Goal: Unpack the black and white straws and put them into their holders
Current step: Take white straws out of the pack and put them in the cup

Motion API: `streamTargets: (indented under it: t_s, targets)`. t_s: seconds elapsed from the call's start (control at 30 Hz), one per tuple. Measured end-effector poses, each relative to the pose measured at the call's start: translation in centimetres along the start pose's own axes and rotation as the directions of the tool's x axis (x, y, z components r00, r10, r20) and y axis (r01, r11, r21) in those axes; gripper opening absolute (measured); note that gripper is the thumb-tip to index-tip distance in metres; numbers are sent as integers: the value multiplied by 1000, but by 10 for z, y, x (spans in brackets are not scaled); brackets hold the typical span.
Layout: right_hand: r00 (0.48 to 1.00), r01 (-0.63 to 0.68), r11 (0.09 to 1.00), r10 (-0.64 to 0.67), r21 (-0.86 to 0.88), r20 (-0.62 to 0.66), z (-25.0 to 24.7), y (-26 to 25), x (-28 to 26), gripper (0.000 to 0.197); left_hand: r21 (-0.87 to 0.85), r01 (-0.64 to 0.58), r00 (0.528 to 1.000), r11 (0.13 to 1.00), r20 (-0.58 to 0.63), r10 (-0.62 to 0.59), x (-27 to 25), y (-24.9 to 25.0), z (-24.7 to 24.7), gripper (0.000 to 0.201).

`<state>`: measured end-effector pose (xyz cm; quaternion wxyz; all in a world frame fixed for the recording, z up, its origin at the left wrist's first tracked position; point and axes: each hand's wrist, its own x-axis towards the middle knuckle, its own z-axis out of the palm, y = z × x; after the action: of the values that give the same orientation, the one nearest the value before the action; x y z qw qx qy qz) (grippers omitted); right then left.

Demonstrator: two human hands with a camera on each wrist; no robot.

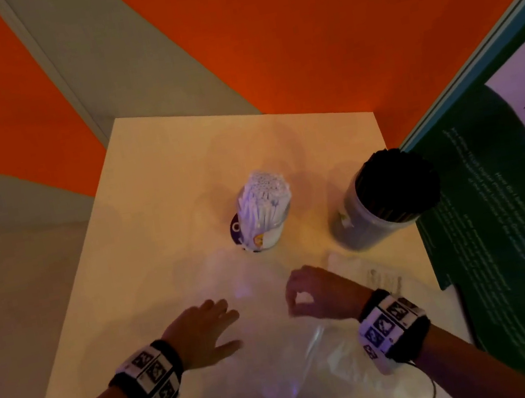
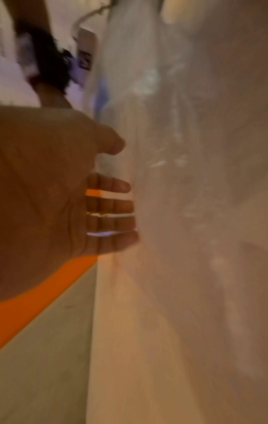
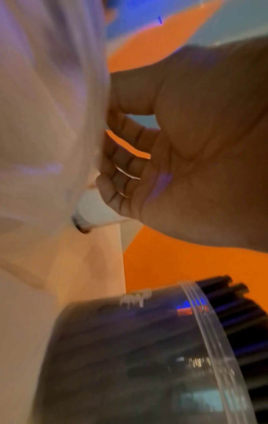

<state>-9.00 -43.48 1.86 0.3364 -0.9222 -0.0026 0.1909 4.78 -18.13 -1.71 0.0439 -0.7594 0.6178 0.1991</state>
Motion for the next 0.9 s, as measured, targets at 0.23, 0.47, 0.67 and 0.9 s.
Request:
streamTargets:
  t_s: [0.23,0.47,0.67,0.9]
  targets:
    - [940,134,873,38,-470,338,100,-24,-5,73,65,173,973,983,146,-181,-29,-36,56,71]
    - [987,116,841,-155,-528,-29,150,-59,19,38,140,217,974,966,-100,-204,-39,-22,36,62]
    - [994,-24,973,-2,-230,-110,156,-81,48,35,-154,61,998,986,43,-56,-69,29,58,45]
    - [969,125,984,-149,-129,-199,170,-82,37,33,-390,353,935,850,121,-333,-83,1,82,39]
